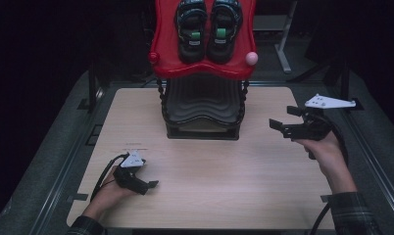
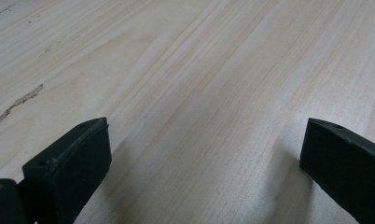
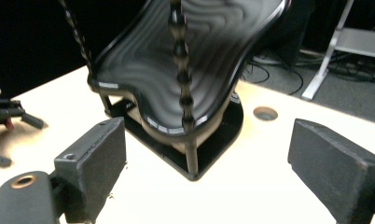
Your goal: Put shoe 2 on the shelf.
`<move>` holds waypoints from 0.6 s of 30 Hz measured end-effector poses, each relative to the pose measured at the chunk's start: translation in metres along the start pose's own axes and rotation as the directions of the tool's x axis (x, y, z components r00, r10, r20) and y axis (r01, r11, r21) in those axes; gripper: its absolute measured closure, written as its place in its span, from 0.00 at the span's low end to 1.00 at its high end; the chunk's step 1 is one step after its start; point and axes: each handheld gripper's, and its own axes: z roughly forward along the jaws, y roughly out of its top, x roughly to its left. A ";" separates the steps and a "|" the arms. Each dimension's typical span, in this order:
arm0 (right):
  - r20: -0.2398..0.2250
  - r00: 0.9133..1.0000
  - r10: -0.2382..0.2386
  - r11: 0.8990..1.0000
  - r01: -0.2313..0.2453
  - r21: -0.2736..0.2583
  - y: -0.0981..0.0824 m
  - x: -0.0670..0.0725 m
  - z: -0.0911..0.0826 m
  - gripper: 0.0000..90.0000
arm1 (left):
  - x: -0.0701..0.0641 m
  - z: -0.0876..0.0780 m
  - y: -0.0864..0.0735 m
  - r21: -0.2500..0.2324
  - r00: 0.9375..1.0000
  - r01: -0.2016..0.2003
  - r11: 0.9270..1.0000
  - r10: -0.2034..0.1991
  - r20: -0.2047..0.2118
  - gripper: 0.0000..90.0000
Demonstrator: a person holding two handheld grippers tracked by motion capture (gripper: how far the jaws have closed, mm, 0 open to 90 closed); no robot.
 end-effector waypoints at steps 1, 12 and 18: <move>0.000 1.000 0.007 1.000 -0.007 0.006 -0.005 0.000 0.000 0.12 | 0.000 0.000 0.000 -0.001 1.000 0.000 1.000 0.000 -0.001 0.01; 0.020 1.000 0.016 0.997 -0.018 0.081 -0.061 0.009 0.006 0.12 | 0.000 0.000 0.000 -0.001 1.000 0.000 1.000 0.000 -0.001 0.01; 0.028 0.999 0.017 0.990 -0.021 0.143 -0.088 0.016 0.010 0.12 | 0.000 0.000 0.000 -0.001 1.000 0.001 1.000 -0.001 -0.002 0.01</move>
